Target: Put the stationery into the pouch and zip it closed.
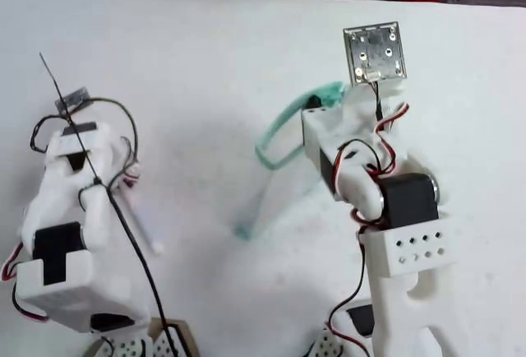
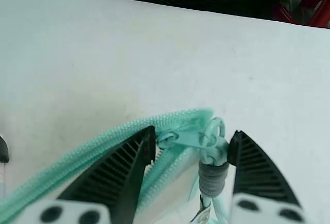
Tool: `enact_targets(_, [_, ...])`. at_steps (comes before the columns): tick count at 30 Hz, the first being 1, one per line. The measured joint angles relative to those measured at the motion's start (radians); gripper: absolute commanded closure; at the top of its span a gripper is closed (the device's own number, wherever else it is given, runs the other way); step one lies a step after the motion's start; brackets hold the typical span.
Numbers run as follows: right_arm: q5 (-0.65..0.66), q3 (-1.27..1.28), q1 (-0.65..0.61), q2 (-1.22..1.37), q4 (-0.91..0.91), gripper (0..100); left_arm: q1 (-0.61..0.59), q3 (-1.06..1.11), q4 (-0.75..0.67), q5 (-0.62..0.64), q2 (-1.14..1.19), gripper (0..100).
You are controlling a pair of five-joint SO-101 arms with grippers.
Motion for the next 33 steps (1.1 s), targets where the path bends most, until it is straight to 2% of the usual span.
enact_targets(4, [0.0,0.0,0.0,0.0,0.0,76.9,0.011,-0.032,0.107,-0.051,-0.068,98])
enact_targets(9, [0.0,0.002,0.0,0.0,0.0,76.9,0.117,-0.124,0.256,-0.149,-0.322,98])
enact_targets(14, [0.0,0.002,0.0,0.0,0.0,76.9,0.235,-0.213,0.285,-0.267,-0.64,98])
enact_targets(18, [0.0,0.002,0.0,0.0,0.0,76.9,0.339,-0.229,0.212,-0.373,-0.873,98])
enact_targets(23, [0.0,0.002,0.0,0.0,0.0,76.9,0.431,-0.23,0.089,-0.411,-1.08,98])
enact_targets(33, [0.0,0.018,0.0,-0.005,-0.026,76.9,0.697,-0.239,-0.1,-0.411,-1.194,98])
